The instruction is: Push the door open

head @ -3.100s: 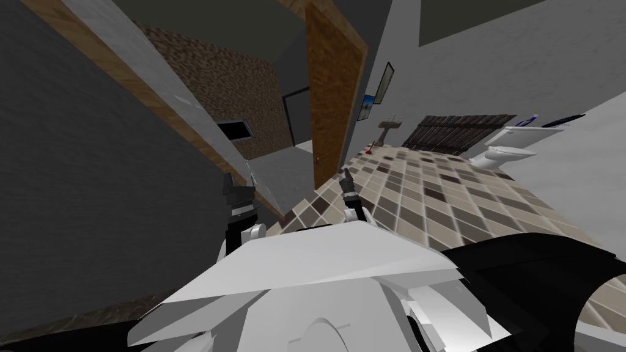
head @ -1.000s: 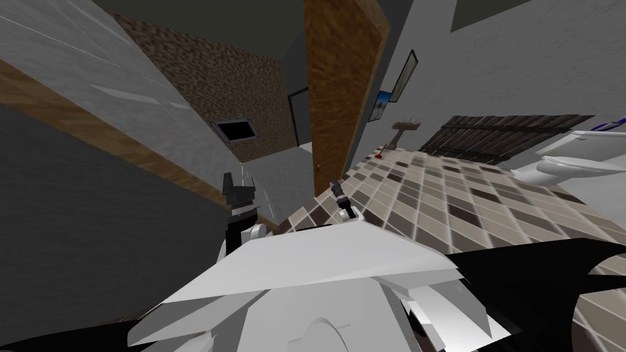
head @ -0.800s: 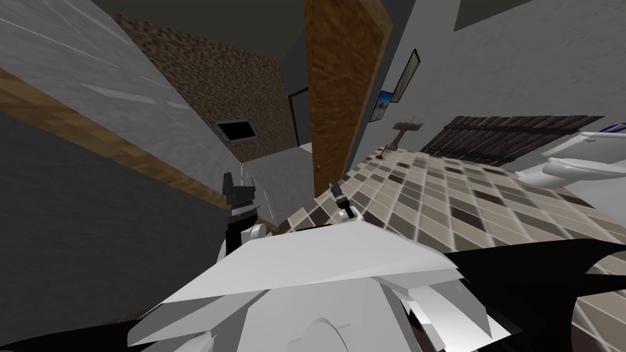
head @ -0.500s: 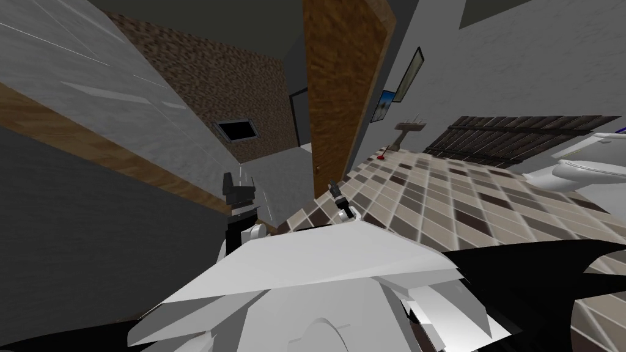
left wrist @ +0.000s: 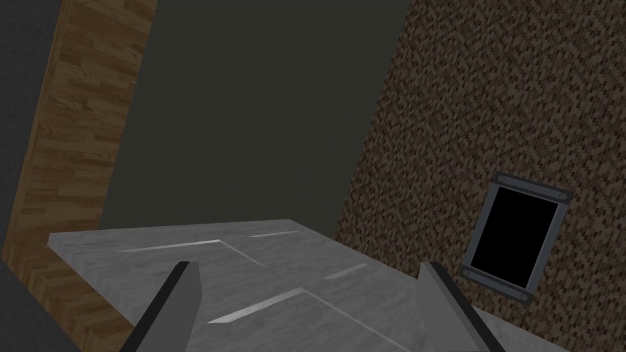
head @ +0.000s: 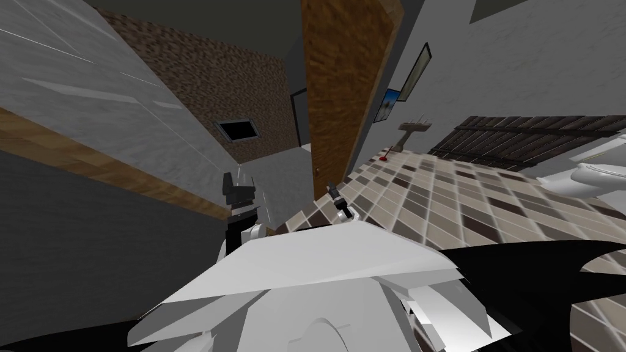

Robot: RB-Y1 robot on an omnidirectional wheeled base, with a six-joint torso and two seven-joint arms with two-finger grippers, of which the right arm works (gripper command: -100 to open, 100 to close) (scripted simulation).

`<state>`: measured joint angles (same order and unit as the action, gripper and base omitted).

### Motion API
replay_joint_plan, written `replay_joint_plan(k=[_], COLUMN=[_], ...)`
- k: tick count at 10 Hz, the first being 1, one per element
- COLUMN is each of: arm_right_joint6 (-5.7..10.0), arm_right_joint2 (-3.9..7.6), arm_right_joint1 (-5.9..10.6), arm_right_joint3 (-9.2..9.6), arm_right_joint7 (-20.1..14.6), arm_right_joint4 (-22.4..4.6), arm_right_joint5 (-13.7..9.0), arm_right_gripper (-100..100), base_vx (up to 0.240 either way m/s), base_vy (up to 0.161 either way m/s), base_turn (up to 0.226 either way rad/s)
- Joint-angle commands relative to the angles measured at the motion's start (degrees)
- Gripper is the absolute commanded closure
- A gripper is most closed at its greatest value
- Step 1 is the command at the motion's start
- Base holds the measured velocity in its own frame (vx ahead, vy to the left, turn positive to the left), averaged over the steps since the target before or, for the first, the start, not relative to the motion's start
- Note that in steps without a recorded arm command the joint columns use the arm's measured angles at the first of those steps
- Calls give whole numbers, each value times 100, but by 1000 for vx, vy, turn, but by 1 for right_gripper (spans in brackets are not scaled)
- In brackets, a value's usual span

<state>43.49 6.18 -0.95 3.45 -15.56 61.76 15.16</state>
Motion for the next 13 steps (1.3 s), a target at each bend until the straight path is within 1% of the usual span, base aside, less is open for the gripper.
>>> replay_joint_plan(k=[1, 4, 5, 12, 13], arm_right_joint6=[66, 168, 168, 380, 433], arm_right_joint2=[10, 8, 8, -8, -14], arm_right_joint1=[105, 272, 272, 619, 706], arm_right_joint3=[5, 25, 25, 65, 75], arm_right_joint7=[-47, -113, -113, -252, -287], arm_right_joint4=[-235, -624, -624, -1433, -1636], arm_right_joint5=[43, 127, 127, 301, 345], arm_right_gripper=[-100, -100, -100, -100, -100], base_vx=[86, 96, 55, 73, 112], base_vy=[-59, -66, -44, -49, -92], base_turn=[39, 35, 10, 31, 43])
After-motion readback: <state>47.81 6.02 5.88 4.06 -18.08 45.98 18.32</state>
